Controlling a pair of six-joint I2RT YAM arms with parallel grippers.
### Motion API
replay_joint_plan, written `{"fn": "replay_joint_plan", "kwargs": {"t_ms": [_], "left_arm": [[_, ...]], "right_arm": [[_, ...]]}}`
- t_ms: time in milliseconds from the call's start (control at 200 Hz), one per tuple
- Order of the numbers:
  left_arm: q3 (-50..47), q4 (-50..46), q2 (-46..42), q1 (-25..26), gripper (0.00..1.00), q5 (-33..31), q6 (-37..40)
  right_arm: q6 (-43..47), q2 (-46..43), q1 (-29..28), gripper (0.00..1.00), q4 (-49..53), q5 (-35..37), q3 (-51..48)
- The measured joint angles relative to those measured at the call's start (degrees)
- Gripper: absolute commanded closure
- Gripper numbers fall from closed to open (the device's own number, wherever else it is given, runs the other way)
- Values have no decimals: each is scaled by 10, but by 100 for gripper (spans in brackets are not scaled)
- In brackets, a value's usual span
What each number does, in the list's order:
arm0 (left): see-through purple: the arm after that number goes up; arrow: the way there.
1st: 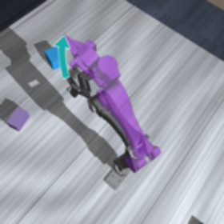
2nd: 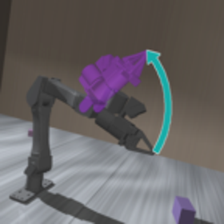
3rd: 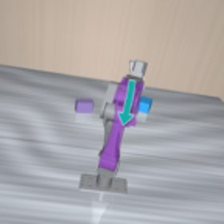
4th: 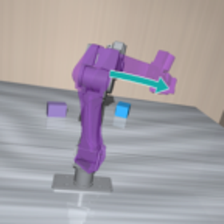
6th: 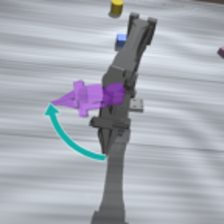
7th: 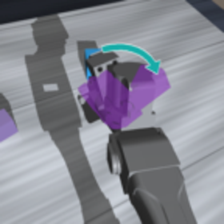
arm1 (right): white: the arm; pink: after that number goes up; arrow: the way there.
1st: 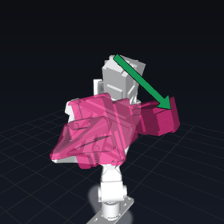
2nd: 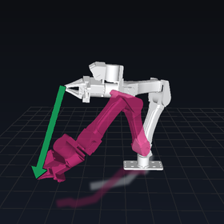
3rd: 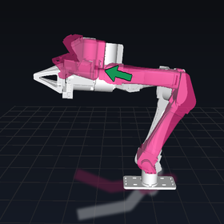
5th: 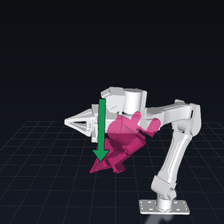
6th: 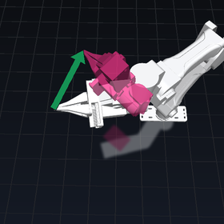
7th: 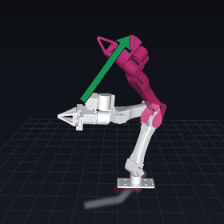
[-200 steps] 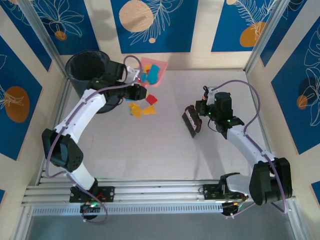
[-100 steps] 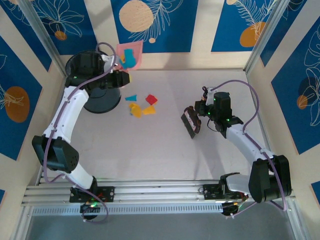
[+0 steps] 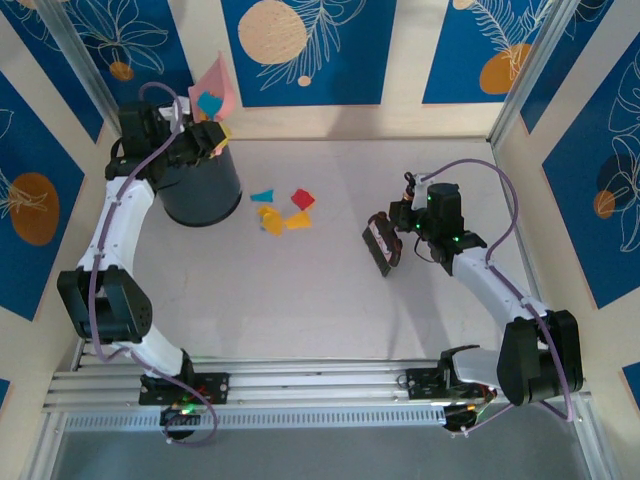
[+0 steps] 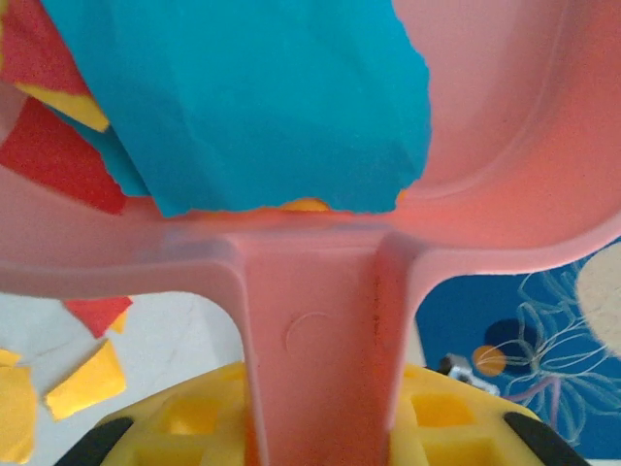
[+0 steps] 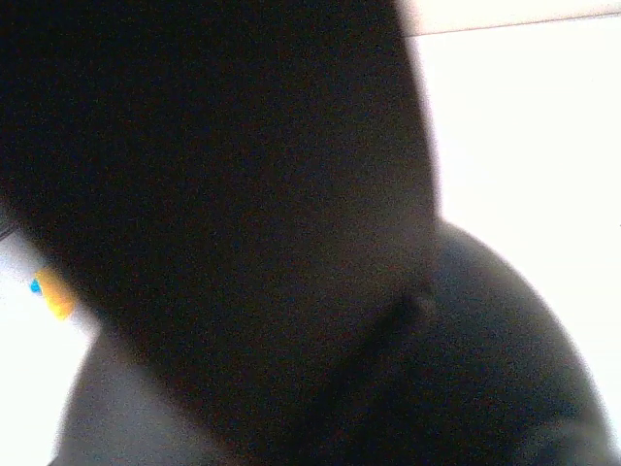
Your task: Sweep away the paper scraps from the table
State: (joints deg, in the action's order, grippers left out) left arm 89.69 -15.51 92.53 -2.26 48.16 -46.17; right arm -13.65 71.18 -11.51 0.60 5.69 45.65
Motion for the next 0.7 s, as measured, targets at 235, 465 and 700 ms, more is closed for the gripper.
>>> {"fn": "replay_joint_plan", "kwargs": {"t_ms": [235, 465, 700], "left_arm": [[-54, 120, 0, -16, 100, 24, -119], [-113, 238, 0, -28, 100, 31, -235], [-146, 341, 0, -30, 100, 30, -338]], "right_arm": [[0, 3, -2, 100, 3, 0, 2], [0, 3, -3, 100, 3, 0, 2], [0, 3, -5, 100, 3, 0, 2]]}}
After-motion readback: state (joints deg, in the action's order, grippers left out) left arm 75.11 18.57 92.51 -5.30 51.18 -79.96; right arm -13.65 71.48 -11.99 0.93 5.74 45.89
